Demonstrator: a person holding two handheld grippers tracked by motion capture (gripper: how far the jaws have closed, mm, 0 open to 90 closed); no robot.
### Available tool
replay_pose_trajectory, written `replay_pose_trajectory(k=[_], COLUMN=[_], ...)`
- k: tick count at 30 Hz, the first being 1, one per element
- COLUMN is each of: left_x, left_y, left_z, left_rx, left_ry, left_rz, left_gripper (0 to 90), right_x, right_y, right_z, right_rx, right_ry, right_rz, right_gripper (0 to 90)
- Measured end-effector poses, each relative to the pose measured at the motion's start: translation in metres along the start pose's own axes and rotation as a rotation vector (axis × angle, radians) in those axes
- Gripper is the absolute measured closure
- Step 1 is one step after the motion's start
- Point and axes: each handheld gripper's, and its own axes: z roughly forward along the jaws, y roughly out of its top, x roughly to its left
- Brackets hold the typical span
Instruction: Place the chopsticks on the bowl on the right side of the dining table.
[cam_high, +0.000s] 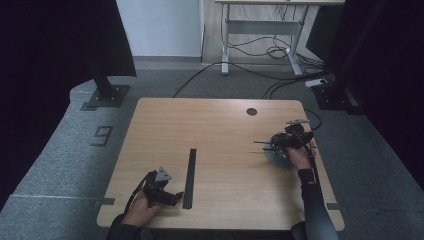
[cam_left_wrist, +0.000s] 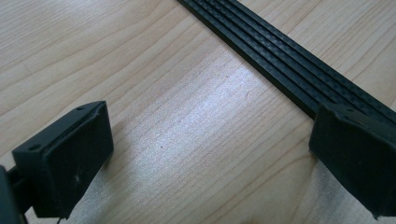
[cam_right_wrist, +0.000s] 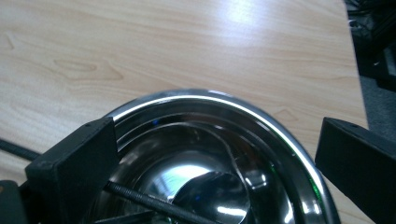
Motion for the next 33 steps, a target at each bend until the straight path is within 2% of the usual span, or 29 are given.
replay_pose_trajectory(k=[4, 9, 15, 17, 20, 25, 30, 33], left_x=[0.000, 0.000, 0.000, 0.000, 0.000, 0.000, 0.000, 0.000], left_y=[0.000, 0.000, 0.000, 0.000, 0.000, 0.000, 0.000, 0.000], left_z=[0.000, 0.000, 0.000, 0.000, 0.000, 0.000, 0.000, 0.000], left_rx=[0.000, 0.002, 0.002, 0.002, 0.002, 0.002, 0.002, 0.002], left_ry=[0.000, 0.000, 0.000, 0.000, 0.000, 0.000, 0.000, 0.000], left_rz=[0.000, 0.002, 0.002, 0.003, 0.003, 0.002, 0.002, 0.003], left_gripper=[0.0, 0.0, 0.0, 0.0, 0.0, 0.0, 0.0, 0.0], right_x=[0.001, -0.002, -0.007, -0.008, -0.011, -0.014, -0.011, -0.010], right_y=[-0.001, 0.000, -0.002, -0.004, -0.006, -0.009, -0.012, -0.015], right_z=[0.001, -0.005, -0.010, -0.013, -0.017, -0.025, -0.034, -0.040], right_rx=[0.011, -0.012, 0.008, -0.016, -0.007, -0.025, -0.014, -0.030], right_ry=[0.005, 0.019, 0.053, 0.057, 0.075, 0.094, 0.127, 0.138], right_rz=[-0.003, 0.001, 0.010, 0.008, 0.011, 0.018, -0.009, -0.017], right_gripper=[0.0, 0.0, 0.0, 0.0, 0.0, 0.0, 0.0, 0.0])
